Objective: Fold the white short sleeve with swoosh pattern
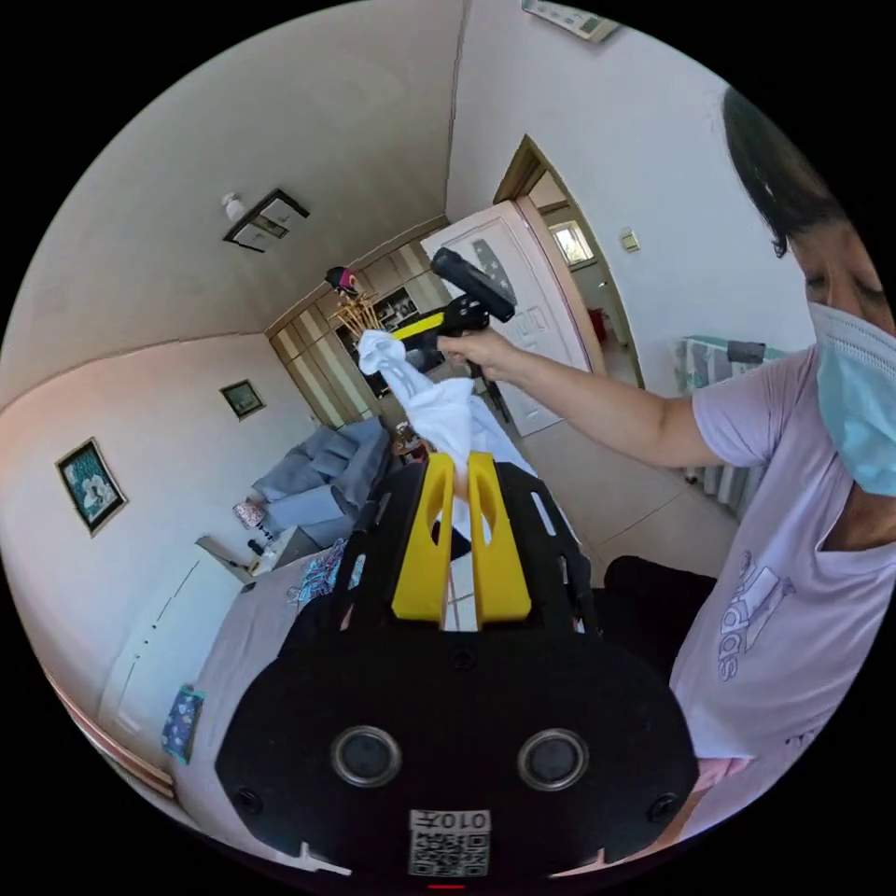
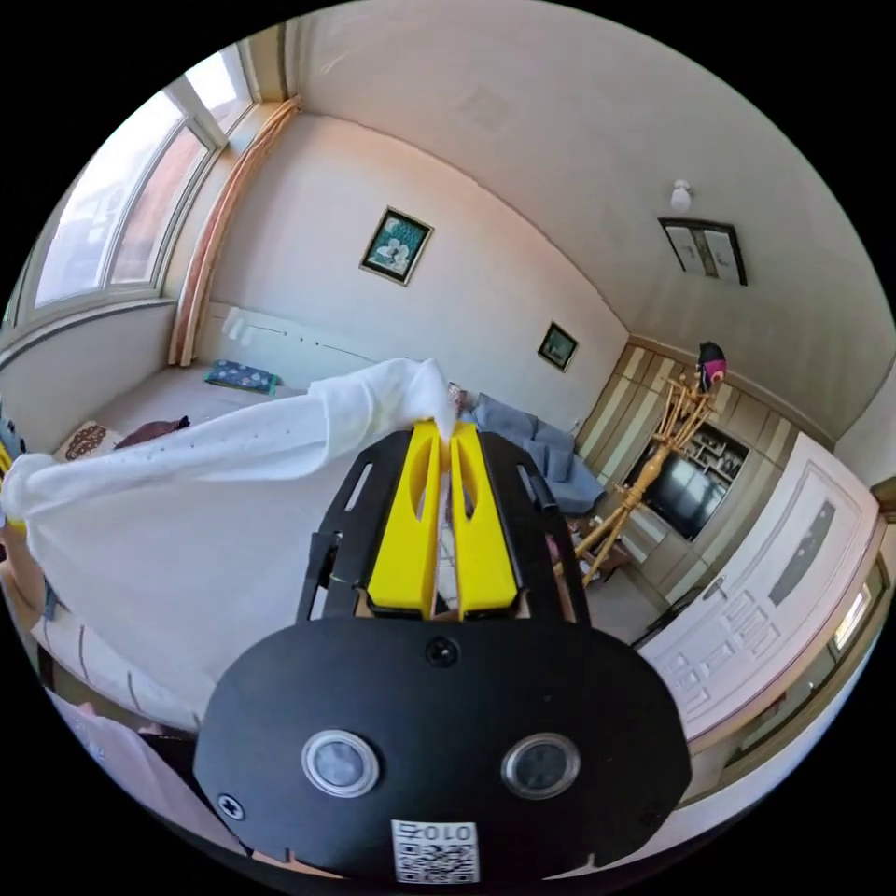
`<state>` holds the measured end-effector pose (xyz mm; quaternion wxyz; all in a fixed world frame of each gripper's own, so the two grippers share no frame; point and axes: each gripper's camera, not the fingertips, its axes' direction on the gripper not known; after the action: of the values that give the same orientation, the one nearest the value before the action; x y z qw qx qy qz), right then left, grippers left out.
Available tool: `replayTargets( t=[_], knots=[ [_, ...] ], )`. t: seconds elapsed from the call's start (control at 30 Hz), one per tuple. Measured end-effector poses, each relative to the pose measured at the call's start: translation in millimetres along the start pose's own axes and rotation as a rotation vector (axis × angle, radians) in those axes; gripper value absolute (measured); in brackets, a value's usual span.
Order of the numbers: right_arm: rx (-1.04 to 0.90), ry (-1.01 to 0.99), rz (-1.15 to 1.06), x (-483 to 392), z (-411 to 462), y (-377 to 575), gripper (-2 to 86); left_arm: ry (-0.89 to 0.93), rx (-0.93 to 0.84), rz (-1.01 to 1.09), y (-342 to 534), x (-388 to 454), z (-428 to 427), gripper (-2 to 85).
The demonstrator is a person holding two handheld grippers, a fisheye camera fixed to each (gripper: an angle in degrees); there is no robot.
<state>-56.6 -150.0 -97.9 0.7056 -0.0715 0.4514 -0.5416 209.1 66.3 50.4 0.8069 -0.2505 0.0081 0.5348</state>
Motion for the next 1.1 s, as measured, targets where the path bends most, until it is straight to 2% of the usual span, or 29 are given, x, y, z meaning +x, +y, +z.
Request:
replayTargets(
  t=[0.07, 0.23, 0.27, 0.33, 0.4, 0.5, 0.57, 0.6, 0.63, 0.7, 0.77, 0.87, 1.0, 1.1],
  knots=[
    [0.038, -0.021, -0.07, -28, 32, -36, 3.6, -0.018, 0.026, -0.056, 20, -9, 9, 0.8],
    [0.112, -0.323, -0.252, -144, 155, -102, 3.7, -0.074, 0.032, -0.345, 114, -40, 29, 0.9],
    [0.125, -0.366, -0.27, -159, 169, -104, 3.7, -0.101, 0.006, -0.422, 143, -43, 34, 0.9],
    [0.173, -0.572, -0.348, -224, 221, -105, 3.7, -0.119, -0.048, -0.539, 188, -44, 43, 1.0],
    [0.156, -0.734, -0.39, -278, 258, -98, 3.8, -0.128, -0.174, -0.688, 248, -40, 60, 1.1],
    [0.024, -0.867, -0.477, -387, 309, -73, 4.1, -0.138, -0.352, -0.883, 329, -32, 78, 1.2],
    [-0.151, -0.923, -0.536, -460, 339, -51, 4.8, -0.135, -0.464, -1.009, 378, -32, 85, 1.4],
    [-0.299, -0.962, -0.597, -507, 354, -34, 5.7, -0.129, -0.521, -1.078, 408, -33, 86, 1.4],
    [-0.401, -1.025, -0.656, -543, 359, -17, 6.7, -0.128, -0.543, -1.111, 422, -35, 84, 1.4],
    [-0.466, -1.091, -0.69, -569, 354, 2, 7.7, -0.117, -0.569, -1.238, 464, -45, 73, 1.3],
    [-0.472, -1.111, -0.68, -565, 348, 11, 8.3, -0.091, -0.542, -1.303, 482, -56, 62, 1.1],
    [-0.441, -1.088, -0.602, -508, 348, 12, 8.7, -0.09, -0.522, -1.334, 495, -72, 49, 0.9],
    [-0.399, -1.099, -0.406, -366, 361, 30, 8.6, -0.036, -0.531, -1.34, 507, -86, 41, 0.7],
    [-0.432, -1.047, -0.3, -287, 361, 81, 8.6, -0.073, -0.574, -1.328, 510, -87, 29, 0.5]
  ],
)
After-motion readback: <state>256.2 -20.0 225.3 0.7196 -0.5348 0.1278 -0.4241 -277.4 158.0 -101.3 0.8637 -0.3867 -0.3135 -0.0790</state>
